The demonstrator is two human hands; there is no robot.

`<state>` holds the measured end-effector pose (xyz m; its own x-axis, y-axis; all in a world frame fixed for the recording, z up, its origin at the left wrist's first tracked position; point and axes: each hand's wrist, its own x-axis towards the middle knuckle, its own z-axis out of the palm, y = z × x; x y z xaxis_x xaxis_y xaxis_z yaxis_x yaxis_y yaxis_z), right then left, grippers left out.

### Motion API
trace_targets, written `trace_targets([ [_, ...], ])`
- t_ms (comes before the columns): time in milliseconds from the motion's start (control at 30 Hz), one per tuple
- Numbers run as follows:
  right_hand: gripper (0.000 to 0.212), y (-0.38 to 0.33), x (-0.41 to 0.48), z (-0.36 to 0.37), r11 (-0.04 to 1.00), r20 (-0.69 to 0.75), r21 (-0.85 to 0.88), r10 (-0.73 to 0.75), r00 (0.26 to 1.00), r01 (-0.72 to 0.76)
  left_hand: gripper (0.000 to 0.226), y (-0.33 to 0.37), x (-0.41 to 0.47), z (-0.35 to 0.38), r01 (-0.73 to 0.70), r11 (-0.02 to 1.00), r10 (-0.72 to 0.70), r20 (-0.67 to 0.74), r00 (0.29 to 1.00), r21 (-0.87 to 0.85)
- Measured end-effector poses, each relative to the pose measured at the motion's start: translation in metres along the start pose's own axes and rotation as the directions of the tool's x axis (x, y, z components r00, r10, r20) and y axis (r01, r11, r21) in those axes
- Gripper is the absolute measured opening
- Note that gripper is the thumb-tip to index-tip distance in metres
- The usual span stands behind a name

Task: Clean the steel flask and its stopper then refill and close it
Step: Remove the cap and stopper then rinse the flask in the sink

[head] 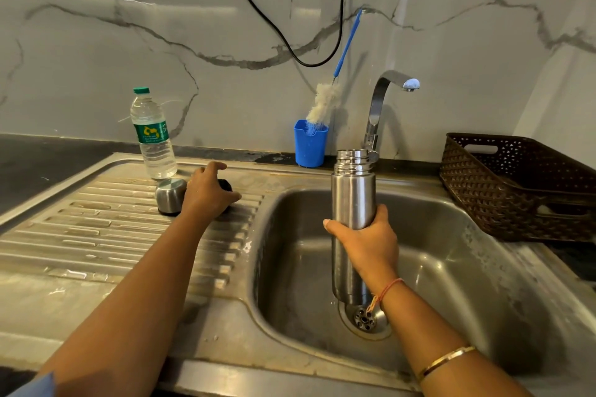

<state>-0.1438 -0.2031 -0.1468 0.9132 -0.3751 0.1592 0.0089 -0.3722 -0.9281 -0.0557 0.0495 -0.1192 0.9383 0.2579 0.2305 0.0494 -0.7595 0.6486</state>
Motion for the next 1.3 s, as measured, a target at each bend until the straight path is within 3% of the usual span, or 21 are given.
trace_targets([
  [200, 0.062, 0.001, -0.001, -0.002, 1.0, -0.002, -0.003, -0.004, 1.0, 0.004, 0.027, 0.027, -0.03, -0.004, -0.245, 0.968, 0.221, -0.301, 0.928, -0.047],
  [267, 0.061, 0.001, 0.0, -0.003, 1.0, -0.009, -0.016, -0.012, 1.0, 0.012, 0.024, 0.032, -0.047, 0.001, -0.343, 0.939, 0.333, -0.197, 0.922, -0.018],
  [333, 0.06, 0.001, 0.002, -0.006, 1.0, 0.001, -0.026, -0.016, 1.0, 0.016, 0.025, 0.031, -0.061, 0.007, -0.408, 0.912, 0.405, 0.079, 0.911, 0.034],
  [400, 0.06, 0.001, 0.005, -0.008, 0.999, 0.014, -0.039, -0.017, 1.0, 0.017, 0.027, 0.027, -0.068, 0.012, -0.415, 0.907, 0.38, 0.279, 0.882, 0.076],
  [533, 0.063, 0.0, 0.008, -0.017, 0.987, 0.045, -0.155, -0.038, 0.998, 0.045, 0.047, 0.026, -0.072, 0.021, -0.37, 0.916, 0.305, 0.334, 0.892, 0.152],
  [700, 0.068, -0.004, 0.011, -0.034, 0.874, 0.126, -0.457, -0.121, 0.985, 0.166, 0.068, 0.018, -0.071, 0.034, -0.478, 0.813, 0.261, 0.525, 0.81, 0.334],
  [867, 0.072, -0.002, 0.013, -0.044, 0.767, 0.213, -0.604, -0.108, 0.971, 0.217, 0.07, 0.01, -0.066, 0.028, -0.48, 0.795, 0.241, 0.534, 0.811, 0.371],
  [1300, 0.072, 0.014, 0.01, -0.031, 0.606, 0.31, -0.735, -0.098, 0.946, 0.304, 0.065, 0.004, -0.064, 0.03, -0.439, 0.804, 0.185, 0.534, 0.825, 0.401],
])
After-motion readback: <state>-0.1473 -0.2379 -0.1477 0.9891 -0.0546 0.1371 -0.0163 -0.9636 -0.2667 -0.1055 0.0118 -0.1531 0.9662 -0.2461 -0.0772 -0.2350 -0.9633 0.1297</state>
